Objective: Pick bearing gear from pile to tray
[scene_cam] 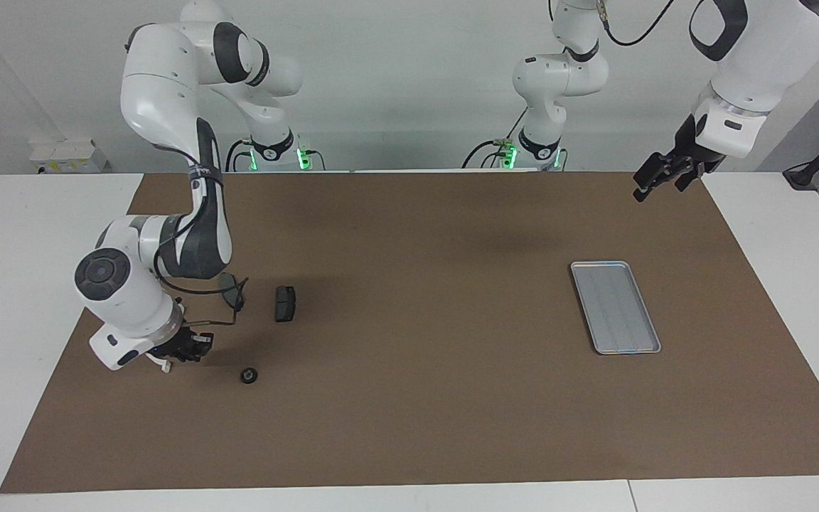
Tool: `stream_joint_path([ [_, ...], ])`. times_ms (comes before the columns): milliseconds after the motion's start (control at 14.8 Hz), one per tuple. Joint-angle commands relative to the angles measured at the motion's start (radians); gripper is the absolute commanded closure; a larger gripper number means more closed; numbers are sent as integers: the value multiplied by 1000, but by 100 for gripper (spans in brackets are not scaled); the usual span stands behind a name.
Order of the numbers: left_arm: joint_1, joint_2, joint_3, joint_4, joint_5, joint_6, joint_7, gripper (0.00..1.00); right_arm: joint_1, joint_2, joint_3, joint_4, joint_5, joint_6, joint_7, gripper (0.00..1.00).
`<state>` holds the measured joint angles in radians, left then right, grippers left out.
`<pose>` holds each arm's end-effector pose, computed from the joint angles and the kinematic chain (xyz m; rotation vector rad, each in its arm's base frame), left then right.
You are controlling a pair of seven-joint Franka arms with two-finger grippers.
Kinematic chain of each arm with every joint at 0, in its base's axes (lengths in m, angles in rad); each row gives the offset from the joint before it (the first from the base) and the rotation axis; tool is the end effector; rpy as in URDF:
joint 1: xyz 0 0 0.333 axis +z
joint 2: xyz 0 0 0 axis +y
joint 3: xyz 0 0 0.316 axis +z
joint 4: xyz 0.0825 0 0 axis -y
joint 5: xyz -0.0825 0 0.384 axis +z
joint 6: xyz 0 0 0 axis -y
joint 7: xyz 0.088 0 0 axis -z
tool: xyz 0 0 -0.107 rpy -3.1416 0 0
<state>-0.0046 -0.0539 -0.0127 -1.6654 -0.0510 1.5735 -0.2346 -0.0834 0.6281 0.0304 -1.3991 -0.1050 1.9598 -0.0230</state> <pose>0.5361 -0.0149 0.6097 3.0773 0.3374 -0.0681 0.7126 -0.0488 0.3327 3.0646 0.0121 -0.1071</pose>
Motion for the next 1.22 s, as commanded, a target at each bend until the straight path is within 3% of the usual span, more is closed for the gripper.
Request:
stream_joint_path([
  [0,6,-17,-6,-5,5,-13,3,0,-7,-13,10,-9,-19,-12,-9,100],
  [1151,6,-17,-6,-5,5,-15,4,0,-16,-34,9,-9,-36,-25,-11,100],
])
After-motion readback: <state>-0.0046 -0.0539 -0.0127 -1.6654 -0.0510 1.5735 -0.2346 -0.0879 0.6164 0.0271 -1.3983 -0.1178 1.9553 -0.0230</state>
